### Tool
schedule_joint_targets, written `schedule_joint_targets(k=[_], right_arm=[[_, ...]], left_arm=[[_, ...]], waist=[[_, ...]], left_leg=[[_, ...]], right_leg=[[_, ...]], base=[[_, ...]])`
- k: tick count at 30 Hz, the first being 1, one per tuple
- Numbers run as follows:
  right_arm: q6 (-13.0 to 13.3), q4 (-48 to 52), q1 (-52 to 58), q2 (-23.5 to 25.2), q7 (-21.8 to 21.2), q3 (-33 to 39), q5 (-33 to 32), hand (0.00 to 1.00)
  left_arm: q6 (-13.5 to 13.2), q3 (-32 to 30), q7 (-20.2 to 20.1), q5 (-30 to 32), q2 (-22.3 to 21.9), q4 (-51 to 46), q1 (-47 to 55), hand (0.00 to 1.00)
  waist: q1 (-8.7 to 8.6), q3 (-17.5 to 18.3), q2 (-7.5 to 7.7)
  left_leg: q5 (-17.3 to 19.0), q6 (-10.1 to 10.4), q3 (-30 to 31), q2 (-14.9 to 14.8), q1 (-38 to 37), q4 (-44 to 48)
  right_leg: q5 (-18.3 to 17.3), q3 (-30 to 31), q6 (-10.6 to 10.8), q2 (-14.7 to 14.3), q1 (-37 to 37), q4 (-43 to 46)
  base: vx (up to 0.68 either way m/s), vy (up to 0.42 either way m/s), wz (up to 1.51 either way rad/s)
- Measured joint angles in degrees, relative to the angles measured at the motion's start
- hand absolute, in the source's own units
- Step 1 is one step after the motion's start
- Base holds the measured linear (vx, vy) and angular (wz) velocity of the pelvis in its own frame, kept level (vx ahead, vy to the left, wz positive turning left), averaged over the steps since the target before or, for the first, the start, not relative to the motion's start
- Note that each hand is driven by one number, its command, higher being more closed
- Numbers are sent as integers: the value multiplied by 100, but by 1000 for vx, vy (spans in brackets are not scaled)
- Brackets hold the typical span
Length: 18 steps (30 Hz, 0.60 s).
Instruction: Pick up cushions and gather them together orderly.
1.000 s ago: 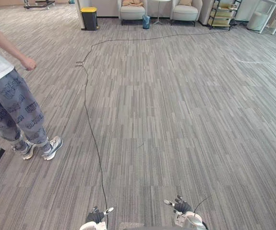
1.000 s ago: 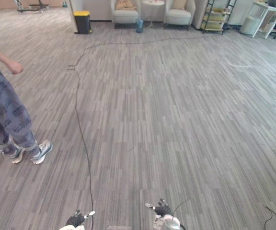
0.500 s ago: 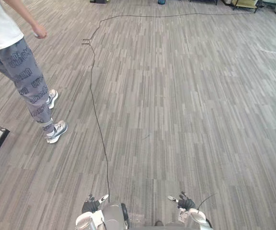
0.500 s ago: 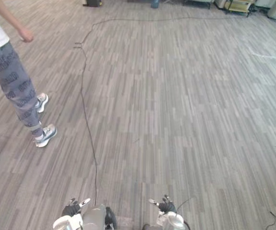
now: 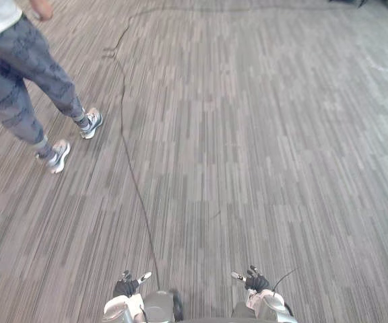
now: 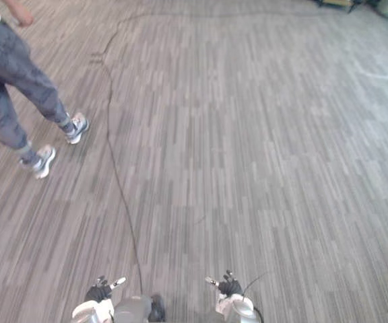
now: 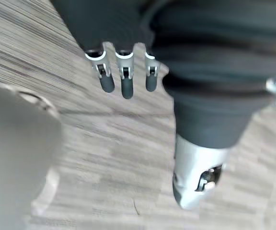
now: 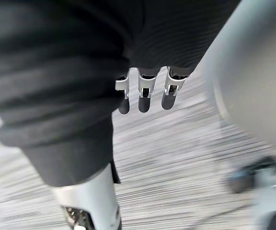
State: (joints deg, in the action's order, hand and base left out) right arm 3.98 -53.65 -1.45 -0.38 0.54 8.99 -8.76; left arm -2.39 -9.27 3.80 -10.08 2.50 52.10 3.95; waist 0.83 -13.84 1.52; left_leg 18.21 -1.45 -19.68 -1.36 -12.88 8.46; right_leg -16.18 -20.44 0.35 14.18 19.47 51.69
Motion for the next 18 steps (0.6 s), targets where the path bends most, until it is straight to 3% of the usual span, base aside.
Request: schedule_joint_targets(k=[2, 3, 4, 5, 6, 7, 8, 9, 10, 11, 12, 13, 14, 15, 16, 17, 18], right_arm=[[7, 79, -92, -116, -23, -24, 3, 0], [3, 84, -118, -177, -28, -26, 6, 0], [-8, -9, -81, -210, -39, -26, 26, 0], [-9, -44, -53, -206, -38, -26, 35, 0], [5, -103, 4, -257, -57, 24, 1, 0], [-11, -148, -194, -430, -51, 28, 49, 0], [-7, -143, -212, -437, -52, 30, 77, 0], [-2, -111, -228, -422, -75, 117, 115, 0], [-40, -116, -199, -416, -76, 160, 141, 0], [-68, -118, -172, -427, -48, 160, 141, 0], [-115, -94, -54, -408, -20, 156, 126, 0], [-125, -62, 53, -318, 9, 151, 106, 0], [-130, -48, 85, -272, 13, 149, 86, 0], [-131, 42, 165, -106, 14, 78, -23, 0], [-149, 15, 112, -52, 13, -29, -28, 0], [-153, 12, 99, -6, 10, -20, -27, 0], [-167, -47, 20, 35, 9, -11, -28, 0]], left_arm=[[17, 80, -3, 0, -53, 80, -116, 0], [11, 192, -17, 5, -80, 72, -151, 0], [7, 205, -31, 19, -119, 65, -160, 0], [1, 204, -36, 29, -120, 53, -141, 0], [-2, 181, -24, 60, -135, 90, -138, 0], [-11, 170, -46, 107, -242, 123, -213, 0], [-11, 170, -50, 119, -283, 130, -238, 0], [-17, 151, -44, 168, -322, 180, -286, 0], [7, -14, -41, 211, -347, 244, -312, 0], [11, -85, -42, 211, -387, 237, -299, 0], [15, -215, -51, 209, -452, 198, -291, 0], [-2, -335, -55, 209, -460, -72, -269, 0], [-15, -334, -53, 209, -438, -160, -258, 0], [-60, -328, -67, 198, -392, -397, -210, 0], [-108, -322, -66, 190, -370, -566, -197, 0], [-111, -326, -68, 181, -373, -596, -197, 0], [-118, -326, -68, 137, -380, -649, -193, 0]], waist=[[-128, -88, -99], [-174, -133, -134], [-188, -158, -77], [-188, -150, -41], [-284, -140, -63], [-266, -136, -419], [-268, -142, -475], [-269, -159, -542], [-279, -213, -631], [-262, -235, -680], [-227, -286, -649], [-111, -355, -506], [-76, -352, -442], [-27, -264, -227], [85, -255, -186], [121, -255, -196], [236, -286, -148]], left_leg=[[0, 0, 60, -125, -241, -49], [0, 1, 191, -189, -439, -64], [3, 23, 347, -167, -785, -171], [24, 81, 405, -142, -907, -181], [80, 294, 685, -197, -1255, -189], [-102, 587, 770, -506, -1227, 108], [-185, 680, 833, -580, -1120, 394], [-630, 585, 1022, -741, -679, 1429], [-1767, 596, 1207, -983, -113, 2801], [-1868, 700, 1252, -1133, 142, 3431], [-1477, 720, 1100, -1467, 643, 4737], [-1001, 658, 852, -1633, 1121, 5519], [-877, 627, 784, -1634, 1318, 5610], [-489, 450, 432, -1552, 2197, 5291], [-320, 363, 196, -1324, 2733, 4287], [-322, 362, 156, -1243, 2833, 3880], [-503, 330, 173, -889, 2971, 2409]], right_leg=[[139, -366, -92, -249, 393, -1086], [653, -435, -72, -555, 527, -2275], [1447, -398, -120, -857, 462, -3758], [1629, -375, -179, -911, 435, -4036], [2683, -76, -744, -1016, 433, -4004], [2132, -141, -880, -1187, 630, -3223], [1969, -152, -960, -1205, 667, -3048], [1581, -211, -908, -1248, 595, -2789], [1293, -219, -876, -1419, 144, -2926], [1206, -226, -881, -1514, -125, -3058], [1015, -184, -893, -1673, -725, -3266], [742, -72, -908, -1726, -1399, -3510], [681, -27, -892, -1724, -1606, -3621], [555, 157, -801, -1727, -2218, -4161], [547, 419, -670, -1706, -2629, -4477], [555, 503, -630, -1695, -2738, -4520], [480, 780, -519, -1585, -3000, -4700]], base=[[497, -11, 49], [675, -67, 68], [717, -96, 55], [965, -160, 64], [980, -186, 30], [818, -154, 23], [591, -166, -15], [744, -231, -4], [898, -258, -2], [906, -189, 1], [722, -106, -3], [702, -99, -6], [743, -139, -17], [835, -112, -55], [837, -82, -69], [769, 24, -104], [667, 116, -105]])
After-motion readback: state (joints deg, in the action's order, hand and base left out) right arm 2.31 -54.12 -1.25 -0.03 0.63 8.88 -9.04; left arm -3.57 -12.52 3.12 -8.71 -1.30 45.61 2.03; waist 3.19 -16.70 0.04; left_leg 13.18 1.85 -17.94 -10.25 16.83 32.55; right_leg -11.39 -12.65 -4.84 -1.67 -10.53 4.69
